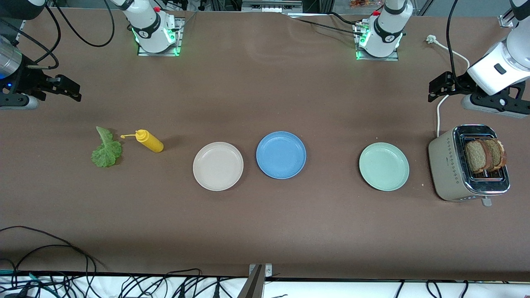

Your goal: Make sandwich in blue plate with both arms

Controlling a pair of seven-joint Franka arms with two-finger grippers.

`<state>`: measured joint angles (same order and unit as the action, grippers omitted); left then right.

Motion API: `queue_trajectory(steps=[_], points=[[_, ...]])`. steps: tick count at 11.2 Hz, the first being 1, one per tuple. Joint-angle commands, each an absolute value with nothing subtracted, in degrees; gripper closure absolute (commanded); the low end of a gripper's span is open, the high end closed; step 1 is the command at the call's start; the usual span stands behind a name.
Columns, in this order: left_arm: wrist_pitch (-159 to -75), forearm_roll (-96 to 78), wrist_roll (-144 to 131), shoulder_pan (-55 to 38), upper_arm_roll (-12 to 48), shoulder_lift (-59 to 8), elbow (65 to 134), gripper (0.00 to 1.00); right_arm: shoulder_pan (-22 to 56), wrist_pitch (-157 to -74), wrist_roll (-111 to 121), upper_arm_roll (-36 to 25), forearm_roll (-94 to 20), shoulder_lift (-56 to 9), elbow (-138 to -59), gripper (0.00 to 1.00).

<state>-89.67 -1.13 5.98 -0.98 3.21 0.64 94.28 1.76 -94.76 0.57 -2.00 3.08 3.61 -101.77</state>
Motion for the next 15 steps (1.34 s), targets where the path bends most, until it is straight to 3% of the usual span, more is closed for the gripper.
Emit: queue_trajectory(steps=[1,6,15], points=[[-88.5,-1.9,6.2,-0.6,3.2,1.1,93.6,0.00,1.8,-94.8,1.5,-1.9,3.3,2.7,-102.7,0.00],[-88.4,-1.9,6.2,-0.6,3.2,1.1,93.6,0.00,1.7,-95.7,6.6,-2.0,4.3,-1.0,-102.6,0.00],[-88.4,-1.9,6.2,-0.5,3.2,1.1,93.6,0.00,0.5,-106.0,19.6,-7.7,8.3,-12.3,-104.0,0.00]])
